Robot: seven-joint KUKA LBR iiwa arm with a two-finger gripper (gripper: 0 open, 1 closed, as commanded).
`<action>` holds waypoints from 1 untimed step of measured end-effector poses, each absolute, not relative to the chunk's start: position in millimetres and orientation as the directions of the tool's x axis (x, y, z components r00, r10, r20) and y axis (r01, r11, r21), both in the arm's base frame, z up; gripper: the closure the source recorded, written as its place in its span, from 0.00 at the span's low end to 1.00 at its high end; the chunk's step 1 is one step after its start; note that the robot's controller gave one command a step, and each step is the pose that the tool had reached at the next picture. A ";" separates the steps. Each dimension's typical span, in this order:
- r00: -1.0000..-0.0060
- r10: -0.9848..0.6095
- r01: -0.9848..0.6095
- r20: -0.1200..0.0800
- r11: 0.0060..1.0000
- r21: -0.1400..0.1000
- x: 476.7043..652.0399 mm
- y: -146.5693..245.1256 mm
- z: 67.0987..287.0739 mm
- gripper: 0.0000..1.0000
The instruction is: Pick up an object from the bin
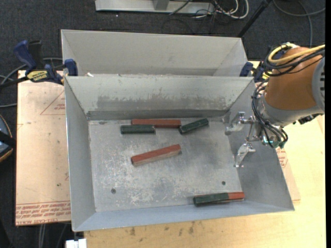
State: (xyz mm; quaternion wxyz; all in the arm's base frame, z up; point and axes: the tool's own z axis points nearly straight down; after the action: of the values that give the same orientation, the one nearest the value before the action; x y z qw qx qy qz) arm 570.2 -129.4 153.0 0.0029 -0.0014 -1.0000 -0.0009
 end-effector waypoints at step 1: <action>-1.000 0.000 0.000 -0.001 1.000 0.000 572.2 -129.0 156.9 0.00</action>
Offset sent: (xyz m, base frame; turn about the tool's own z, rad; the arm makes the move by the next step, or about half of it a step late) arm 0.0855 0.0244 -0.0622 0.0017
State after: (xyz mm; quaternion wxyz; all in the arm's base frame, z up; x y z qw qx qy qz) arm 572.2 -129.0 156.9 -0.0007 -0.0002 -1.0000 -0.0002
